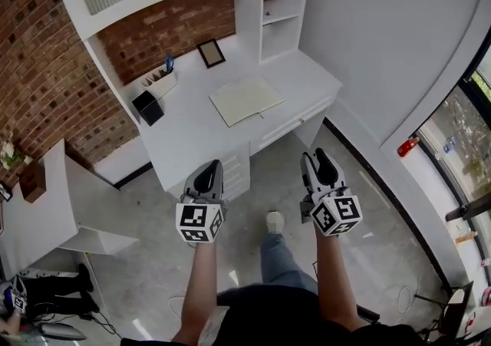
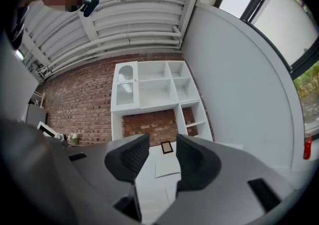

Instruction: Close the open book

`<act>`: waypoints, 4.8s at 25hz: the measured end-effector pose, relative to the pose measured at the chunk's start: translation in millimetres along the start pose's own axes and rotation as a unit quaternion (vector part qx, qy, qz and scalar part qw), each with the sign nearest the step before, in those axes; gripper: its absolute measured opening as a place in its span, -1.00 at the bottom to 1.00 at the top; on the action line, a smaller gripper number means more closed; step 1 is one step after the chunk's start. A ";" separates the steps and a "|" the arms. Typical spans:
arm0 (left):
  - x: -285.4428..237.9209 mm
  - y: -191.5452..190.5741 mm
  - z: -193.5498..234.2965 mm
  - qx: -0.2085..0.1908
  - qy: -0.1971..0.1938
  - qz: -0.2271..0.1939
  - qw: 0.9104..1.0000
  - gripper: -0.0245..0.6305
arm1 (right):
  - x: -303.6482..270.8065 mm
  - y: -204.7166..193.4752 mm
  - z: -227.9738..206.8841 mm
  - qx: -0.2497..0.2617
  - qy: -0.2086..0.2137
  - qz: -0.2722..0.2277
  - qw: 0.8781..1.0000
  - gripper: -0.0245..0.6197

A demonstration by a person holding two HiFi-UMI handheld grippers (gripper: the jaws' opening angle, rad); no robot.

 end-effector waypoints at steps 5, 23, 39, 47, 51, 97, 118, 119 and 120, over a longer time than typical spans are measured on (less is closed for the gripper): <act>-69.4 13.5 27.6 0.017 0.041 0.014 0.999 -0.90 | -89.1 11.4 -47.5 -0.001 0.039 0.026 0.999 -0.47; -209.6 38.8 108.8 0.078 0.163 0.029 0.983 -0.90 | -318.5 13.1 -116.6 0.007 0.158 0.109 0.981 -0.47; -250.8 60.5 132.0 0.061 0.138 0.026 0.988 -0.90 | -362.8 17.9 -119.7 0.020 0.147 0.116 0.982 -0.47; -243.4 51.4 145.3 0.075 0.146 0.024 0.986 -0.90 | -413.3 -11.8 -83.4 0.227 0.219 0.205 0.927 -0.47; -236.7 46.9 149.0 0.080 0.153 0.026 0.985 -0.90 | -417.5 -46.5 -63.4 0.390 0.281 0.253 0.840 -0.47; -165.5 -10.2 171.9 0.123 0.233 0.082 0.961 -0.90 | -387.8 -217.4 -24.4 0.747 0.250 0.251 0.563 -0.75; -201.3 -0.1 163.1 0.111 0.184 0.075 0.974 -0.90 | -394.6 -140.2 -64.1 0.303 0.209 0.303 0.879 -0.87; -205.6 0.5 161.2 0.110 0.179 0.075 0.975 -0.90 | -394.6 -139.5 -73.0 0.254 0.202 0.311 0.893 -0.88; -210.1 0.9 159.4 0.108 0.173 0.076 0.976 -0.90 | -394.7 -139.1 -82.2 0.211 0.192 0.317 0.905 -0.88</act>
Point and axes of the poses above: the fingertips, and each gripper's own axes: x backward along the fingers, z to its left, y out of its top, the point moved 5 cm from there along x, backward along the fingers, and after that the axes turned 11 degrees about z, right-handed, at the moved point
